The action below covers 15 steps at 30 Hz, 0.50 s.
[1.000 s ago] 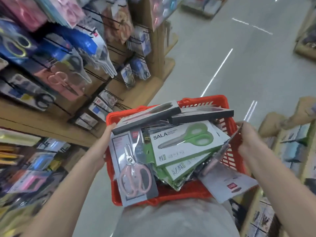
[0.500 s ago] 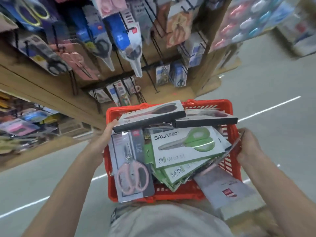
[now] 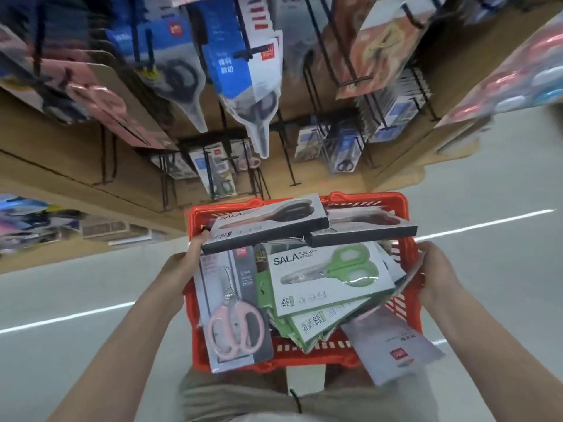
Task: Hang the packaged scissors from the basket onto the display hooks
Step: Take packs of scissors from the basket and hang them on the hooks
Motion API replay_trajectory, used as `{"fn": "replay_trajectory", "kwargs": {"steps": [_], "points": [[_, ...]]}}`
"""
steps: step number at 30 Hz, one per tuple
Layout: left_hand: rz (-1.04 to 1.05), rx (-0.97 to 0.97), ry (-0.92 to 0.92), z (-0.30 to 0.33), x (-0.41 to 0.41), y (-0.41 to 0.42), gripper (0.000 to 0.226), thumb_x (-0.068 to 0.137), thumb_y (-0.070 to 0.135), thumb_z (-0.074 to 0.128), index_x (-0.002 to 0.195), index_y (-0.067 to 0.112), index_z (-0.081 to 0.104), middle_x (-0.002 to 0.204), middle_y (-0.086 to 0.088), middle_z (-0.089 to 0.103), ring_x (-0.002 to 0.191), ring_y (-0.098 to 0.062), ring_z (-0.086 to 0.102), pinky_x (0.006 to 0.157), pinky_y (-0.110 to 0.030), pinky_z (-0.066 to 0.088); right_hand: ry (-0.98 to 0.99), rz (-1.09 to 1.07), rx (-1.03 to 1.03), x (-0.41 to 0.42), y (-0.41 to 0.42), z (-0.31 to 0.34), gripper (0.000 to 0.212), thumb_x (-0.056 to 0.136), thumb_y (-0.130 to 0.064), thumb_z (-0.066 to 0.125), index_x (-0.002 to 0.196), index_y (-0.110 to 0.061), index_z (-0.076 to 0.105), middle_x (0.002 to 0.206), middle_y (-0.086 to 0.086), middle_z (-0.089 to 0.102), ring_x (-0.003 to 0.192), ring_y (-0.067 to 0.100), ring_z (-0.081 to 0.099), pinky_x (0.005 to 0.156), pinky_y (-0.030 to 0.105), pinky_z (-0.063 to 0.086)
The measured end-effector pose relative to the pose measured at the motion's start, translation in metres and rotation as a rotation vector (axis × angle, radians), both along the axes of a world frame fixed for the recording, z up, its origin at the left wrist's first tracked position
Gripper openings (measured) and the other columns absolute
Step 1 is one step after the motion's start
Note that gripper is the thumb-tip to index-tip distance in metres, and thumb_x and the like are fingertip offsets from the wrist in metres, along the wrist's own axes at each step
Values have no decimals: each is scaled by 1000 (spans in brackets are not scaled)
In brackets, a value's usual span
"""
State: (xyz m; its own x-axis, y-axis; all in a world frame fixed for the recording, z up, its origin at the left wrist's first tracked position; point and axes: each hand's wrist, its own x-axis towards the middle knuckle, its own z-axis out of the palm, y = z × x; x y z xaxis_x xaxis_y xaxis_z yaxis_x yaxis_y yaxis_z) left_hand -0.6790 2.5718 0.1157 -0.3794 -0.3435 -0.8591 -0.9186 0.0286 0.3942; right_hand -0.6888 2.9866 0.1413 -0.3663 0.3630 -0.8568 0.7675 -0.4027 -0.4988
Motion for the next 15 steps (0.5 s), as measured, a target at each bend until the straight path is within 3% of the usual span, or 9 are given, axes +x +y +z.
{"fn": "replay_trajectory", "kwargs": {"steps": [2, 4, 6, 8, 10, 12, 15], "points": [[9, -9, 8, -25, -3, 7, 72, 79, 85, 60, 100, 18, 74, 70, 5, 79, 73, -16, 73, 60, -29, 49, -13, 13, -23, -24, 3, -28, 30, 90, -25, 45, 81, -11, 70, 71, 12, 71, 55, 27, 71, 57, 33, 59], [23, -13, 21, -52, -6, 14, 69, 86, 79, 58, 103, 15, 76, 79, 1, 82, 83, -20, 74, 68, -34, 52, -20, 54, -50, -50, 6, -57, 30, 87, -23, 45, 90, -8, 71, 78, 16, 71, 66, 33, 73, 60, 38, 63], [27, -17, 23, -74, -10, 22, 71, 88, 77, 58, 108, 12, 77, 92, -7, 83, 96, -27, 73, 88, -43, 55, -52, 67, -51, -65, 10, -87, 42, 83, -23, 46, 114, -8, 71, 101, 22, 68, 94, 40, 72, 90, 53, 61], [47, -13, 24, -97, -16, 27, 72, 90, 77, 57, 108, 10, 76, 91, -9, 82, 98, -29, 71, 98, -48, 51, -63, 100, -56, -82, 13, -113, 46, 79, -24, 47, 121, -13, 63, 116, 21, 60, 108, 42, 63, 110, 56, 47], [67, -27, 12, -120, -22, 33, 73, 91, 77, 55, 108, 8, 75, 87, -9, 82, 96, -29, 70, 97, -48, 50, -64, 127, -27, -96, 16, -141, 49, 77, -25, 47, 122, -13, 61, 119, 23, 59, 116, 45, 63, 114, 59, 41], [77, -23, -3, -144, -28, 36, 76, 90, 78, 54, 111, 8, 74, 96, -13, 81, 99, -31, 70, 100, -50, 49, -69, 157, -3, -106, 15, -166, 52, 81, -26, 46, 127, -12, 63, 124, 31, 61, 129, 49, 59, 114, 63, 41], [102, -26, -5, -182, -38, 33, 78, 90, 79, 55, 111, 7, 74, 98, -14, 80, 99, -31, 70, 97, -48, 50, -58, 164, 61, -118, 15, -208, 53, 81, -25, 46, 127, -7, 64, 136, 34, 60, 133, 49, 55, 114, 62, 42]]}}
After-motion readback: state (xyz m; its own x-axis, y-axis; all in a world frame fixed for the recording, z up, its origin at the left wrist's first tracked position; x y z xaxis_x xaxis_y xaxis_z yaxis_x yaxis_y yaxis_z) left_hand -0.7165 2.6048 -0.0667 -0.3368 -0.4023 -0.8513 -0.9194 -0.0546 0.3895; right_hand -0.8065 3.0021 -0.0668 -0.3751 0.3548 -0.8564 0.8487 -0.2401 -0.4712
